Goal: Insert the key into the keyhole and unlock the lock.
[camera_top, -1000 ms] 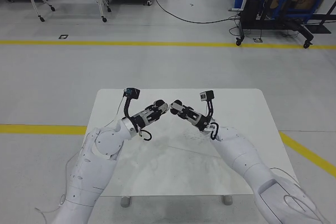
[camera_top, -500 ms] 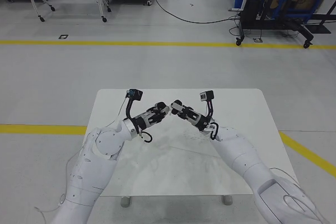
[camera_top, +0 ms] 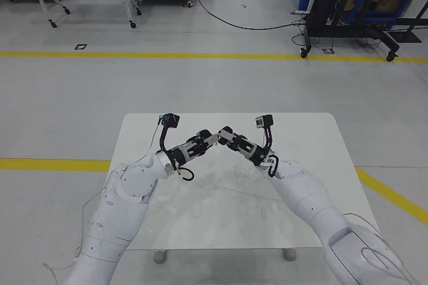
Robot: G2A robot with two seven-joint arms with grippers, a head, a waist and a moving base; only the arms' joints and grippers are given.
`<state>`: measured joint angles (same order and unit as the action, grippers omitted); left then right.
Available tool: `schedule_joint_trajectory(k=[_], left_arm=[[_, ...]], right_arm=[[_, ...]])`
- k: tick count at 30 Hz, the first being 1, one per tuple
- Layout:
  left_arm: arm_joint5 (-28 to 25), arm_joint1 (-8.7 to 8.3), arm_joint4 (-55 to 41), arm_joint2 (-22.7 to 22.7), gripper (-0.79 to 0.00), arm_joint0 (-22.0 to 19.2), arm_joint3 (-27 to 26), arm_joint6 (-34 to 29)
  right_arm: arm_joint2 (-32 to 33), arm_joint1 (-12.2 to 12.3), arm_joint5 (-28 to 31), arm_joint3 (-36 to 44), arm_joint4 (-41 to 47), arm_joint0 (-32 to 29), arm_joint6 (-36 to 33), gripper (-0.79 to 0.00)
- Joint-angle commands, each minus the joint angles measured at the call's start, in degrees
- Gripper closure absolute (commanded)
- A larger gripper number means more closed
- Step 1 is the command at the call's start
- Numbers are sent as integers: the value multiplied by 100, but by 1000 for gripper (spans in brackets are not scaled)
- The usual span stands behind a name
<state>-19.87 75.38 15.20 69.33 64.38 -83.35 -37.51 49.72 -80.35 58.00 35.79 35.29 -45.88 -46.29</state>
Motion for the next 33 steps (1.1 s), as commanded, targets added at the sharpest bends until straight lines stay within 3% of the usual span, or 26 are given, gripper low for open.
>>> schedule_joint_trajectory(k=[1, 9, 11, 12, 33], left_arm=[[33, -7, -86, -23, -299, -19, 20, -116], [160, -31, -114, -112, -305, -71, 63, -267], [172, -37, -113, -126, -74, -76, 61, -257], [178, -40, -103, -131, 0, -79, 62, -248], [370, -96, -114, -96, 0, -83, 66, 163]], right_arm=[[15, -7, 0, -5, -23, 5, 0, 0], [83, -33, 0, -8, -107, 10, 0, 0], [100, -38, 0, -11, -131, 8, 0, 0], [107, -41, 0, -10, -139, 5, 0, 0], [148, -61, 0, -16, -224, -30, 0, 0]])
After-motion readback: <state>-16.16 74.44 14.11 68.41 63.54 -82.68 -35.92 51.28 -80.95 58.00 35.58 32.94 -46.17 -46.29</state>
